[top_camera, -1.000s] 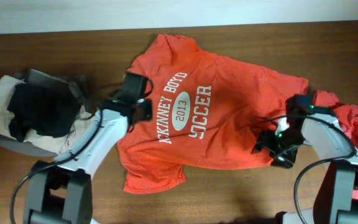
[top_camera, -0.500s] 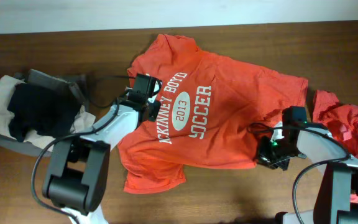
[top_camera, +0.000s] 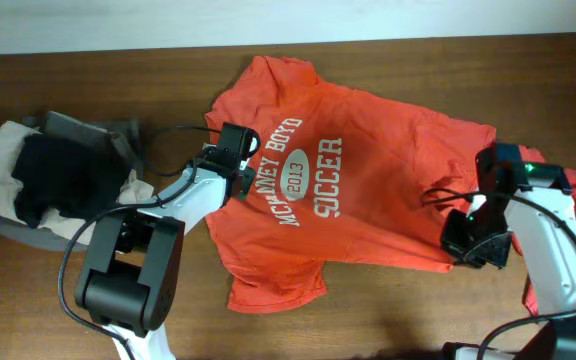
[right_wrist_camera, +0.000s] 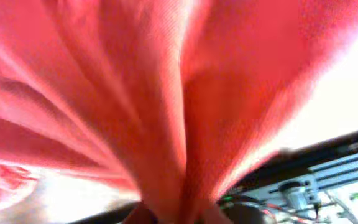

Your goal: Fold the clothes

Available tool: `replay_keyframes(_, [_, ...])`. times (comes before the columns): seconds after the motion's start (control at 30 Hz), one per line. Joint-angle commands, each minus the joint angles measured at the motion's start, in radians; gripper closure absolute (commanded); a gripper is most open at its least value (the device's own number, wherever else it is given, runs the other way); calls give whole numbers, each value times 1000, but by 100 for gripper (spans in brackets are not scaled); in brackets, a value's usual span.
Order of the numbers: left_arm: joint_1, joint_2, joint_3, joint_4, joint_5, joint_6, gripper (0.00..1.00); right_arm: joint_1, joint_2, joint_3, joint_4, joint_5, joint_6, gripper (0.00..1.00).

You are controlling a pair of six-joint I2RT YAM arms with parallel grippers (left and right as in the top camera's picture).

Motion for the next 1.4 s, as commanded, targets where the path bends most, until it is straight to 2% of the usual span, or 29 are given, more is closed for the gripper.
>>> replay_keyframes(0.0, [9, 27, -3, -11, -88, 7, 100, 5, -4, -10, -1, 18, 14, 84])
replay_keyframes(0.1, [19, 27, -3, -13, -98, 0, 100, 9, -4, -12, 24, -45, 13, 82])
replay_keyframes(0.23, [60, 27, -3, -37, -135, -26, 100, 29, -4, -12, 46, -79, 5, 71])
replay_keyframes(0.43, [169, 27, -3, -85, -172, -110, 100, 29, -4, -12, 136, -74, 6, 22])
replay_keyframes(0.57, [212, 27, 8, -102, -164, -113, 100, 30, 9, -12, 272, -74, 5, 17])
replay_keyframes(0.7, [202, 27, 28, -113, -132, -113, 100, 32, 64, -12, 461, -114, -63, 21])
replay_keyframes(0.83, [170, 27, 44, -129, -128, -113, 100, 29, 152, -12, 631, -113, -104, 33])
replay_keyframes(1.0, [138, 27, 82, -167, -127, -114, 100, 29, 301, -12, 827, -100, -99, 64])
replay_keyframes(1.13, [132, 21, 178, -273, -117, -136, 100, 29, 425, -10, 949, -111, -99, 85])
replay_keyframes(1.23, [132, 15, 264, -357, -111, -136, 100, 29, 495, -9, 1012, -105, -77, 96])
replay_keyframes(1.37, [132, 10, 357, -428, -97, -136, 100, 30, 577, -9, 1109, -72, -72, 96])
